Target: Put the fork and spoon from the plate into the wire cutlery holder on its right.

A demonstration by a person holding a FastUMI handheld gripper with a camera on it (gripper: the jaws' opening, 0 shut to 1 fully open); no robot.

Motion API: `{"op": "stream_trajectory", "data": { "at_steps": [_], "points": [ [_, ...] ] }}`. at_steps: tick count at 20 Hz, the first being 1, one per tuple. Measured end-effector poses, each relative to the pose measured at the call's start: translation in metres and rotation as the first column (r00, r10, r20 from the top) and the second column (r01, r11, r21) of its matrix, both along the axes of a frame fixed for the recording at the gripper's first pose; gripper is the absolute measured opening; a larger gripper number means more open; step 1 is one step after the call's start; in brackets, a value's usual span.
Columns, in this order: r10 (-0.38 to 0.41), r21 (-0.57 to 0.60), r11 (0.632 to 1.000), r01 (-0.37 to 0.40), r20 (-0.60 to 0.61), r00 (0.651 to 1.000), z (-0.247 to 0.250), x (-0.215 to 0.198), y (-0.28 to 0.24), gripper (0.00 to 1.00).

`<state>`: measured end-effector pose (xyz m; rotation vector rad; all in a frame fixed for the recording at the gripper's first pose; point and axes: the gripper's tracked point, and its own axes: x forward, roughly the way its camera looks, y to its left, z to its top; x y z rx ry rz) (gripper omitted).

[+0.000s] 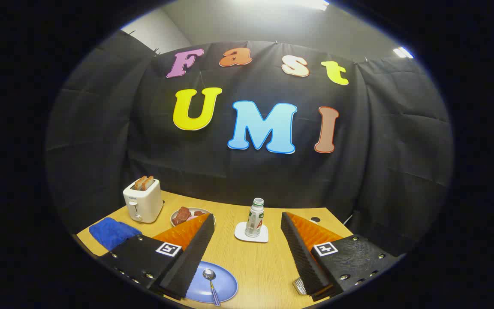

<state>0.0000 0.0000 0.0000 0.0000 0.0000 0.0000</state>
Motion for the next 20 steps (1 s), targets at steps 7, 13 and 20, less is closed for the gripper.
{"op": "stream_trajectory", "data": {
  "at_steps": [7,13,20],
  "points": [
    [-0.019,0.014,1.0,0.018,0.053,0.998,0.013,-0.002,-0.002,0.96],
    [-0.014,-0.001,1.0,0.014,0.043,0.999,0.006,-0.002,0.0,0.96],
    [0.039,-0.014,0.999,-0.04,-0.043,0.998,-0.023,0.003,0.012,0.96]
  ]
}}
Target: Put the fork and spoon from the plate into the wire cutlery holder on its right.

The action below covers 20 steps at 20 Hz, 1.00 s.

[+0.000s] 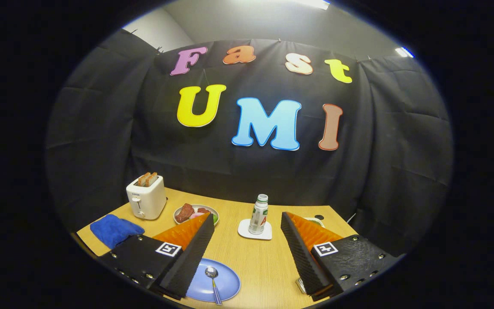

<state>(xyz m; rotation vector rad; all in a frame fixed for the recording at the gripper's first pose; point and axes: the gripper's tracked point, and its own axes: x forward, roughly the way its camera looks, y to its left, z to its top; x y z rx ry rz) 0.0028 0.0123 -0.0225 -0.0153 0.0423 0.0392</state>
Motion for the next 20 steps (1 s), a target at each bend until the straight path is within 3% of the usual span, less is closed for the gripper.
{"op": "stream_trajectory", "data": {
  "at_steps": [7,11,20],
  "points": [
    [0.061,-0.019,0.998,-0.064,-0.118,0.991,-0.036,0.004,0.018,0.96],
    [0.102,-0.055,0.991,-0.119,-0.248,0.963,-0.077,0.002,0.031,0.96],
    [0.161,-0.102,0.972,-0.214,-0.38,0.911,-0.122,0.004,0.054,0.96]
  ]
}}
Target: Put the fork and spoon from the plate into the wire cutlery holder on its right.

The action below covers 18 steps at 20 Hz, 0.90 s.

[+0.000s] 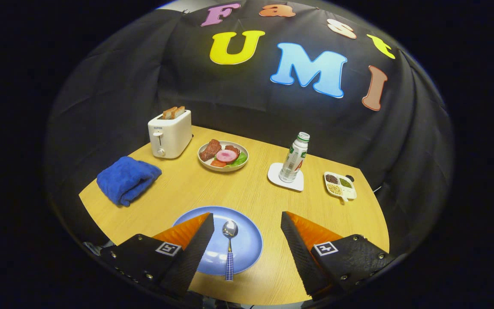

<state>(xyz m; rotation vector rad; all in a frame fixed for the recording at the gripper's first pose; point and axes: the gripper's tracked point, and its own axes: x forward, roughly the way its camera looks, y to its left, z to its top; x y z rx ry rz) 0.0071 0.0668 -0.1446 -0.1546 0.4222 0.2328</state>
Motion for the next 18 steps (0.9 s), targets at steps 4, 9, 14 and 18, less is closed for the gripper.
{"op": "stream_trajectory", "data": {
  "at_steps": [4,9,14,18],
  "points": [
    [0.036,-0.024,0.999,-0.038,-0.107,0.994,-0.032,-0.005,0.005,0.97],
    [0.057,-0.1,0.991,-0.086,-0.268,0.962,-0.081,-0.012,0.006,0.96],
    [0.07,-0.137,0.98,-0.145,-0.447,0.892,-0.131,-0.02,0.007,0.93],
    [0.073,-0.17,0.968,-0.186,-0.518,0.852,-0.152,-0.018,0.007,0.82]
  ]
}}
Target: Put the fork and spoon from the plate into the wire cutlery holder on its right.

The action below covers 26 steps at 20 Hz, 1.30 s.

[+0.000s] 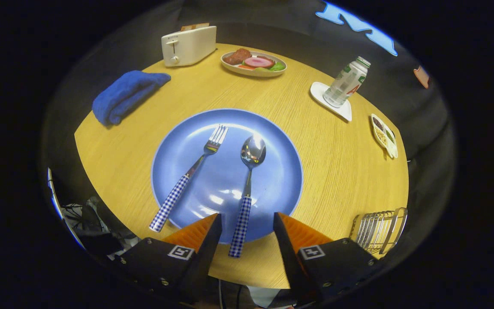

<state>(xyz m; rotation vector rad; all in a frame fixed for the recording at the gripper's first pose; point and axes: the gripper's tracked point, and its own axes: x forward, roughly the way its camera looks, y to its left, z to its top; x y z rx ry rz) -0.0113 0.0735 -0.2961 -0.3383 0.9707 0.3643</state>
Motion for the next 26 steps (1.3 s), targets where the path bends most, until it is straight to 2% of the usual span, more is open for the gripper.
{"op": "stream_trajectory", "data": {
  "at_steps": [1,4,5,6,9,10,11,13,18,22,26],
  "points": [
    [0.005,-0.018,1.0,-0.005,-0.015,1.0,0.0,0.0,-0.001,0.71],
    [0.012,-0.045,0.999,-0.015,-0.055,0.998,0.003,0.0,0.002,0.71],
    [-0.001,-0.059,0.998,-0.004,-0.077,0.997,0.009,-0.003,-0.001,0.45],
    [0.001,-0.065,0.998,-0.008,-0.112,0.994,-0.008,-0.004,-0.002,0.19],
    [0.018,-0.084,0.996,-0.032,-0.166,0.986,-0.027,-0.004,0.001,0.19],
    [0.026,-0.077,0.996,-0.04,-0.174,0.984,0.002,-0.002,0.01,0.1],
    [0.039,-0.074,0.996,-0.052,-0.172,0.984,0.002,-0.002,0.01,0.02],
    [0.05,-0.08,0.995,-0.066,-0.18,0.982,-0.007,-0.003,0.004,0.01],
    [0.1,-0.137,0.983,-0.124,-0.171,0.98,0.025,-0.008,-0.026,0.01],
    [0.104,-0.127,0.983,-0.13,-0.191,0.976,0.05,-0.023,-0.051,0.01],
    [0.08,-0.166,0.98,-0.11,-0.176,0.981,0.081,-0.029,-0.09,0.01]
  ]
}}
